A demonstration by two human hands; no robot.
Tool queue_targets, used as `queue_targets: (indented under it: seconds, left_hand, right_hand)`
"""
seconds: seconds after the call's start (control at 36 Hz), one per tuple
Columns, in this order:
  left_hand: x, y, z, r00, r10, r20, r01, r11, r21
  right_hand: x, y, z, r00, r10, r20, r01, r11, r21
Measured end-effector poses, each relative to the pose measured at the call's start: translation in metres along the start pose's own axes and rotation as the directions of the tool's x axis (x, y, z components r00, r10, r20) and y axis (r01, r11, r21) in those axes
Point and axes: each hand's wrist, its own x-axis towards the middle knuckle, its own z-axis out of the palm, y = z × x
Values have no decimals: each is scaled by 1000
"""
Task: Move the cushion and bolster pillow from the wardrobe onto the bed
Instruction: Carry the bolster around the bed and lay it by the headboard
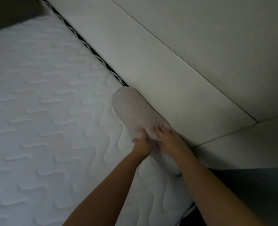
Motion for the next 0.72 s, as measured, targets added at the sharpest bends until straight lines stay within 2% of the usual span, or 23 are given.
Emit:
queue_targets:
  seconds: [0.03, 0.06, 0.08, 0.14, 0.19, 0.28, 0.33, 0.42, 0.61, 0.64, 0.67, 0.72]
  left_hand:
    - [6, -4, 0, 998, 43, -47, -32, 976, 214]
    - [12, -10, 0, 988, 114, -105, -55, 889, 454]
    - [18, -16, -1, 966, 217, -141, -75, 757, 649]
    - [30, -29, -4, 903, 419, -98, -143, 507, 850]
    - [43, -39, -8, 871, 490, -19, -194, 380, 904]
    - [62, -38, -13, 877, 477, 48, -228, 327, 917]
    - [74, -34, -13, 879, 471, 77, -244, 305, 920]
    - [86, -34, -10, 889, 451, 76, -239, 316, 918]
    - [68, -41, -19, 835, 534, 135, -310, 253, 916]
    - [58, -38, -23, 801, 577, 156, -352, 245, 903]
    - [48, -35, -29, 735, 658, 162, -417, 251, 874]
    - [32, -30, -45, 527, 846, 77, -544, 266, 796]
  right_hand:
    - [3, 0, 1, 1000, 0, 8, 0, 1000, -9]
    - [5, 0, 2, 1000, -2, 12, 3, 1000, -28]
    - [7, 1, 2, 1000, -7, 16, 8, 999, -53]
    - [12, 2, 4, 1000, -14, 27, 17, 994, -107]
    - [19, 5, 7, 999, -26, 30, 30, 988, -153]
    - [30, 10, 15, 1000, -24, 19, 26, 989, -148]
    - [38, 13, 23, 999, -10, -37, 5, 992, -126]
    - [46, 15, 38, 992, 2, -130, -23, 986, -163]
    - [36, 21, 60, 947, -42, -318, 6, 994, -113]
    - [31, 21, 57, 939, -51, -341, 20, 995, -94]
    - [24, 22, 53, 932, -63, -357, 37, 996, -80]
    - [11, 26, 43, 920, -119, -372, 113, 993, -38]
